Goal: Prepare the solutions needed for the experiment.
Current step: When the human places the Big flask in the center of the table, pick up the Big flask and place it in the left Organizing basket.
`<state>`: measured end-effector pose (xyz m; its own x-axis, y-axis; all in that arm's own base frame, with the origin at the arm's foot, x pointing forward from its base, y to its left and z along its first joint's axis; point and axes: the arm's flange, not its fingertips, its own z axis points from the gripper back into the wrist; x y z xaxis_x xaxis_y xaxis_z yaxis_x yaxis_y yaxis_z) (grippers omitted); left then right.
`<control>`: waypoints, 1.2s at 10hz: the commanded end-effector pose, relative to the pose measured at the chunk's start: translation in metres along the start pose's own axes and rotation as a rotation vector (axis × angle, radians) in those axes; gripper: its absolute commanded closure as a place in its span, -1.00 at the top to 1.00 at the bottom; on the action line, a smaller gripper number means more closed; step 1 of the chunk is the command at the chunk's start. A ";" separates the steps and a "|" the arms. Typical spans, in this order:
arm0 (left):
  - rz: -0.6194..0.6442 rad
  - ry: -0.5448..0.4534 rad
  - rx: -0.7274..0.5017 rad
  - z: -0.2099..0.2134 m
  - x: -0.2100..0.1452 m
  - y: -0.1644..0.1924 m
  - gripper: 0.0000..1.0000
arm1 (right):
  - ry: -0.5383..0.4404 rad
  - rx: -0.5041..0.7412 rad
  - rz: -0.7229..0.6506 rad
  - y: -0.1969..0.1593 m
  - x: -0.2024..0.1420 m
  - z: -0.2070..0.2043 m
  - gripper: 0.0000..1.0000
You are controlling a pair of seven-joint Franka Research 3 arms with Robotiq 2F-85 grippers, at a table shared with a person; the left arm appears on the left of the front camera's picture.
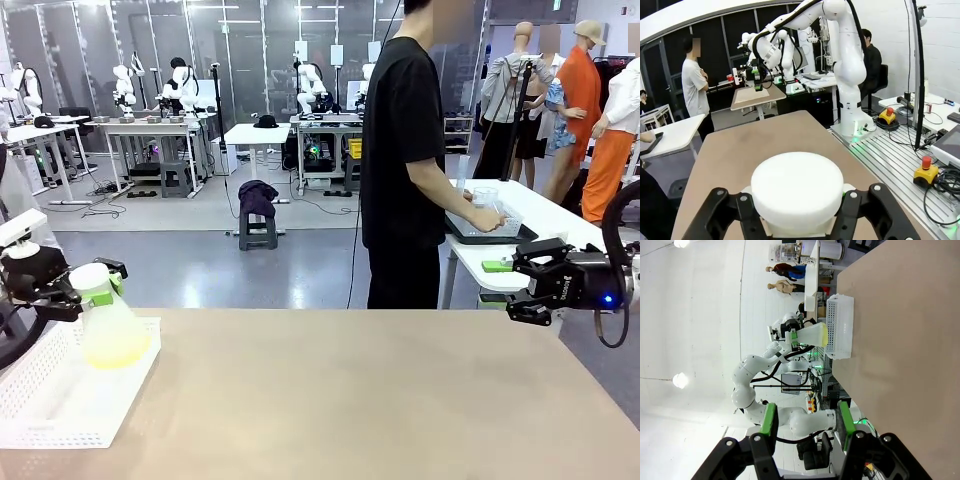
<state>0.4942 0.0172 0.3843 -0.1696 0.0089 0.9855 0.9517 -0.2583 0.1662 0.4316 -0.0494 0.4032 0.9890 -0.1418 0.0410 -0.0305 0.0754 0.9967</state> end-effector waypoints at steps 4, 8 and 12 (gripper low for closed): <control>-0.001 0.000 -0.006 -0.003 0.001 0.001 -0.52 | -0.002 0.014 0.004 0.001 0.001 0.000 0.21; -0.067 0.087 0.147 0.030 0.001 0.016 -0.52 | -0.002 0.014 0.004 0.001 0.001 0.000 0.21; -0.106 0.088 0.246 0.082 0.007 -0.005 -0.52 | -0.002 0.014 0.004 0.001 0.001 0.000 0.21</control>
<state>0.5103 0.0927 0.3912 -0.2504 -0.0829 0.9646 0.9680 -0.0416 0.2477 0.4315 -0.0495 0.4032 0.9890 -0.1419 0.0410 -0.0305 0.0754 0.9967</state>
